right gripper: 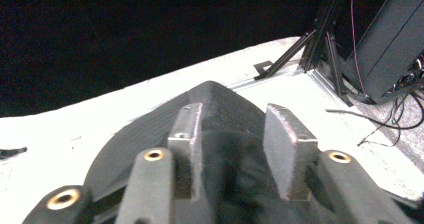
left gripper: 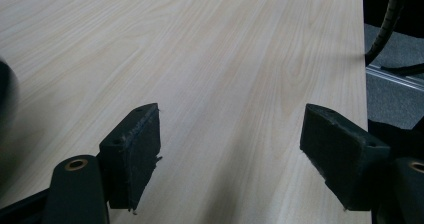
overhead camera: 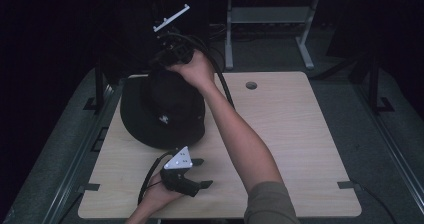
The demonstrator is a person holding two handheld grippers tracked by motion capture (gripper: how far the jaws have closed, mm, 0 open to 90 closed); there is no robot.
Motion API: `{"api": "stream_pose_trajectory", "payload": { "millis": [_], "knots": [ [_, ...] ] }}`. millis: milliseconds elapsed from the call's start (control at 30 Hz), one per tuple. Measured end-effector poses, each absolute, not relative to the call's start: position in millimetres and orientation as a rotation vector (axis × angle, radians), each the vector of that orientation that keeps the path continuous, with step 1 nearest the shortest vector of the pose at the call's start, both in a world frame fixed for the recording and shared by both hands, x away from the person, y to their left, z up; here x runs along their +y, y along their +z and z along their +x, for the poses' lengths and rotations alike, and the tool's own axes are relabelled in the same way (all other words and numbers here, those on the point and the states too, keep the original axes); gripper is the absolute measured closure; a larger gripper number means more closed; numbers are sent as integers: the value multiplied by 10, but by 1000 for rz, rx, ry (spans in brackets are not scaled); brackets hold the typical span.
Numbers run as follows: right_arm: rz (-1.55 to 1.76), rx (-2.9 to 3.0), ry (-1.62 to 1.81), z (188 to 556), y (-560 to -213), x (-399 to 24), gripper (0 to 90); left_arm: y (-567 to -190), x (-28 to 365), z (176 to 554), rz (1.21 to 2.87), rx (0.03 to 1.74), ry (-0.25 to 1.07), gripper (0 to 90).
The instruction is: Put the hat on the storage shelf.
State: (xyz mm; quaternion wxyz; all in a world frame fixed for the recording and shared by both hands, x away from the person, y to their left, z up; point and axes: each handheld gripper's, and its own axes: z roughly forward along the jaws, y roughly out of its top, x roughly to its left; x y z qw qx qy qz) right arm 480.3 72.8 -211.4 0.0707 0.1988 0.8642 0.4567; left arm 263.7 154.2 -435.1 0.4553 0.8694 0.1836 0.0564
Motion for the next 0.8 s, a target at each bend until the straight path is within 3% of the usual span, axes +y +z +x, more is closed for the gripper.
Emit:
{"api": "stream_pose_trajectory", "payload": {
  "millis": [333,800],
  "knots": [
    [650,2560,1487,4698,-2177,329,442,-4343,1522,2601,2142,452,143,237],
    [731,2495,1601,4565,-2352,-300,361,-4342,1566,2672,2109,498,134,230]
  ]
}}
